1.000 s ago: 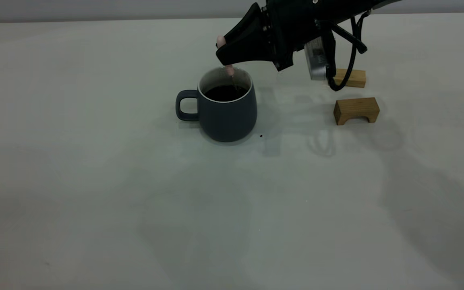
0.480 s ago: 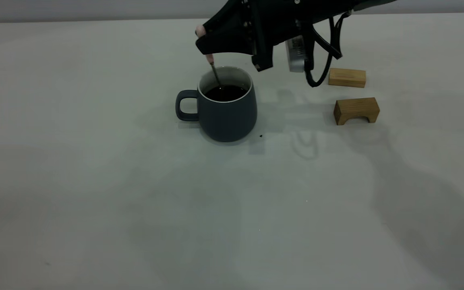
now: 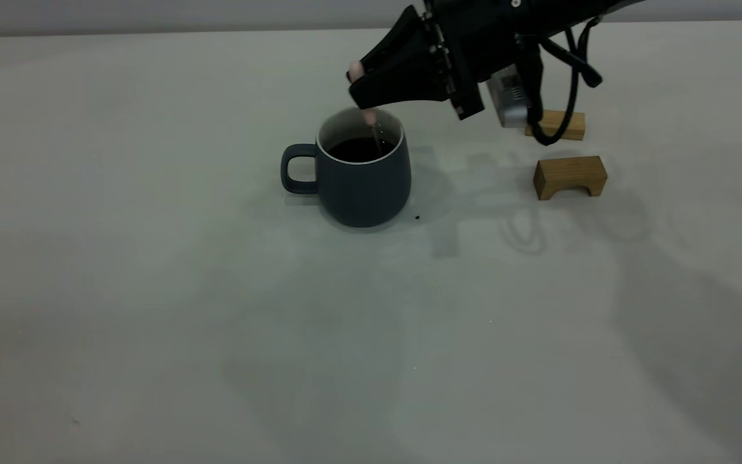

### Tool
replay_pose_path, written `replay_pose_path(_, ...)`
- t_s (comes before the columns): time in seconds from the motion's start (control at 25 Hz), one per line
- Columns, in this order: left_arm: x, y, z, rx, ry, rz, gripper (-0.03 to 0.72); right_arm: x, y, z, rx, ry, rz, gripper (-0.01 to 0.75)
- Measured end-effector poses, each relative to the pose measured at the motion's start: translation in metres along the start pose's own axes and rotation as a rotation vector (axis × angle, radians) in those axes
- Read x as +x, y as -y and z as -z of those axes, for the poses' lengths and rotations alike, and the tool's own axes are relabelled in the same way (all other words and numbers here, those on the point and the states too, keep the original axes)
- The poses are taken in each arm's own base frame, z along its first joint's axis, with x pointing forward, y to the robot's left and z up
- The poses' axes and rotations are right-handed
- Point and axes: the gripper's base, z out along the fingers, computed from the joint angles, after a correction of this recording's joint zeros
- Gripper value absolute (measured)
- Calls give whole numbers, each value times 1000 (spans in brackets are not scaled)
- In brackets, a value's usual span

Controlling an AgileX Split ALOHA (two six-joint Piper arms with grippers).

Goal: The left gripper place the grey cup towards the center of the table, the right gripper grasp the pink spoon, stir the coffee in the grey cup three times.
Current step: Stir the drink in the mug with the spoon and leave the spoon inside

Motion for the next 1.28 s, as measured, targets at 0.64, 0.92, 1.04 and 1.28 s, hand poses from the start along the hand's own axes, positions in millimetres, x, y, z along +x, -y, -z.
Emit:
replay_pose_path(0.64,0,0,0,0,0,0,247,-9,-4,6,-21,71,268,135)
replay_pose_path(0.92,0,0,0,1,0,0,247,-1,-1,-1,-8,21,99,135)
replay_pose_path(1.04,0,0,0,1,0,0,247,7,0,-11,-28,-12,86,135)
replay_pose_path(1.28,0,0,0,1,0,0,247,8,-4,-17,-91,26,182,135)
